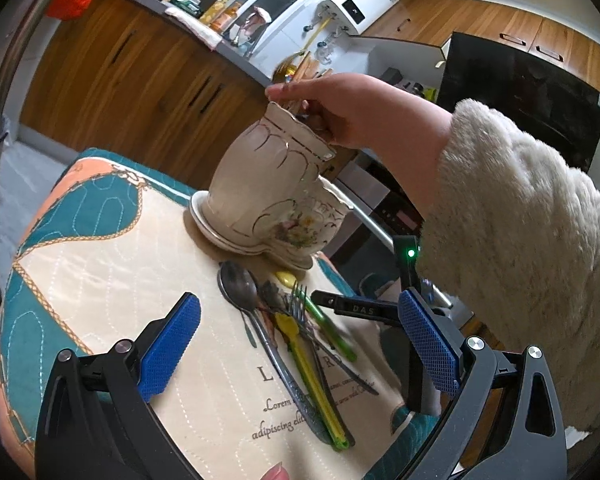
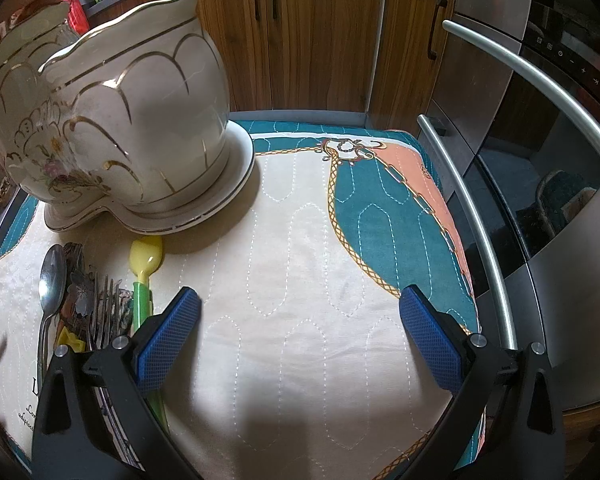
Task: Organize utensils
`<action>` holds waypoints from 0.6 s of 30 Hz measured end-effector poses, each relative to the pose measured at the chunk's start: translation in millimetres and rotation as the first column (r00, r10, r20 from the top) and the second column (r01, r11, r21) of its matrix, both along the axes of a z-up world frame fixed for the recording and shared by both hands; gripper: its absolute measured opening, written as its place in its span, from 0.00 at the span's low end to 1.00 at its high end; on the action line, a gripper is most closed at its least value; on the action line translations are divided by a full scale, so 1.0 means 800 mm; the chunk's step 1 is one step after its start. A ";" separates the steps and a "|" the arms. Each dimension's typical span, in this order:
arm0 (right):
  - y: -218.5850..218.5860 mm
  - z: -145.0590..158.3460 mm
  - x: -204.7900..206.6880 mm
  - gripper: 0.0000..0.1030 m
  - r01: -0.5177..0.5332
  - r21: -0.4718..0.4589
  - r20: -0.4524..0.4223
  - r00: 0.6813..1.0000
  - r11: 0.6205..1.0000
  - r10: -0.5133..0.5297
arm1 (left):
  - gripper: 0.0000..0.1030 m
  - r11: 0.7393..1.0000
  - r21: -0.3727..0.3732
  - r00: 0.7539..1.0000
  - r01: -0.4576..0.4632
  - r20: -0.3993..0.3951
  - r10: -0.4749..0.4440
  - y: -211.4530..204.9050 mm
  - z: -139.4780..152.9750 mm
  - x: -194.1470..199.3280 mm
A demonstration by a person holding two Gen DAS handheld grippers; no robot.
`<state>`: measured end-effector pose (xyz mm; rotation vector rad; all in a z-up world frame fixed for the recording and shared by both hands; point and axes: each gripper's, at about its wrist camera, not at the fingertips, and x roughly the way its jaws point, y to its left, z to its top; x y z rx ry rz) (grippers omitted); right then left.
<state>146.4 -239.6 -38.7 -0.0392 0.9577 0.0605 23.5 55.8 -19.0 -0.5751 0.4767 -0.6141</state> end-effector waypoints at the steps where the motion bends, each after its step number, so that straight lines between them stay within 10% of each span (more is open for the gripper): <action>1: 0.000 0.000 0.000 0.96 0.000 0.000 0.000 1.000 1.000 0.000 | 0.95 1.000 0.001 1.000 0.002 0.000 -0.002 0.001 0.000 0.000; 13: 0.001 0.000 0.001 0.96 0.000 0.000 0.000 1.000 1.000 0.000 | 0.95 0.998 -0.059 1.000 -0.001 0.010 0.002 0.016 0.002 -0.003; 18: 0.001 0.000 0.000 0.96 0.000 0.000 0.000 1.000 1.000 0.000 | 0.95 0.976 -0.190 0.990 -0.105 0.070 0.120 0.057 0.005 -0.021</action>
